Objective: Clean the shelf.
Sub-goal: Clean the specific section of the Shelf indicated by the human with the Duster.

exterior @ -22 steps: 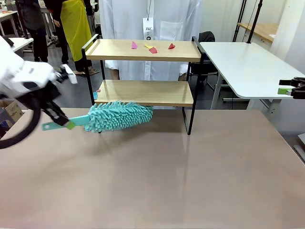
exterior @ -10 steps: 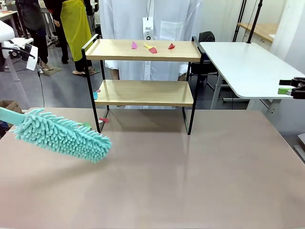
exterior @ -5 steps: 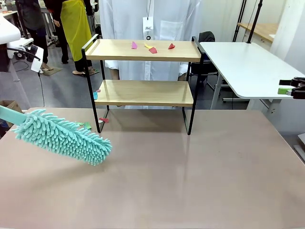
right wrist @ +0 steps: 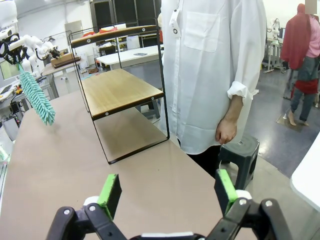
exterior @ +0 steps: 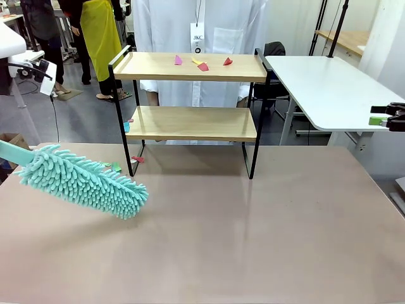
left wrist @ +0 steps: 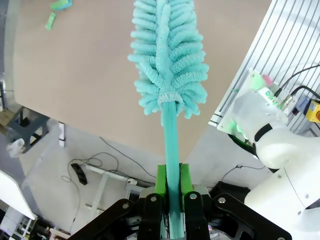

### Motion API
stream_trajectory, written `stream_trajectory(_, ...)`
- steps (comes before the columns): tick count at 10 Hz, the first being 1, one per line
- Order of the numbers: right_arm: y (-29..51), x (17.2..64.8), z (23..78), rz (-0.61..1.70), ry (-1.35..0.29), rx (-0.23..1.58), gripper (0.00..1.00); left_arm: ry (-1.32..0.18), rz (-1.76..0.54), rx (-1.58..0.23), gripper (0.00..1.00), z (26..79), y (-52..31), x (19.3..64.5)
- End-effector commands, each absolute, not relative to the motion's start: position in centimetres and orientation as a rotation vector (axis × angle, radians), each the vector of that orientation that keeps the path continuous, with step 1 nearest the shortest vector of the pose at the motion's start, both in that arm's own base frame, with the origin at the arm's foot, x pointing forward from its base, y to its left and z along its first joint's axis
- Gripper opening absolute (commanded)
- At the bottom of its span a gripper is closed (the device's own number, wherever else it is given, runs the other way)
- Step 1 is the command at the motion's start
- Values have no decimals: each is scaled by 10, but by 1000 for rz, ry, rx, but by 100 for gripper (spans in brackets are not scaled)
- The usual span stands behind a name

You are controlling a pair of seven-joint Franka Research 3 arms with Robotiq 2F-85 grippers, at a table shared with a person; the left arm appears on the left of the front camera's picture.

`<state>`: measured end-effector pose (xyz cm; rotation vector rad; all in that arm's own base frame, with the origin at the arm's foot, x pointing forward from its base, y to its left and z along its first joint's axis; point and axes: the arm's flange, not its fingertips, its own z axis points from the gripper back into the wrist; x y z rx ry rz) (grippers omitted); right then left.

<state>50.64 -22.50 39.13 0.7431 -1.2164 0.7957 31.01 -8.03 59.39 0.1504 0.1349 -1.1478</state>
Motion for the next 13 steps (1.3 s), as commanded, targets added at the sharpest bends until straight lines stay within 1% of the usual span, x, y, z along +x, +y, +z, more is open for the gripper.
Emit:
stream_trajectory(1, -222, 508, 396, 784, -1202, 739, 100, 134, -1142, 155, 13, 594, -78, 309)
stream_trajectory(13, -222, 508, 396, 784, -1202, 739, 100, 134, -1142, 155, 13, 594, -78, 309)
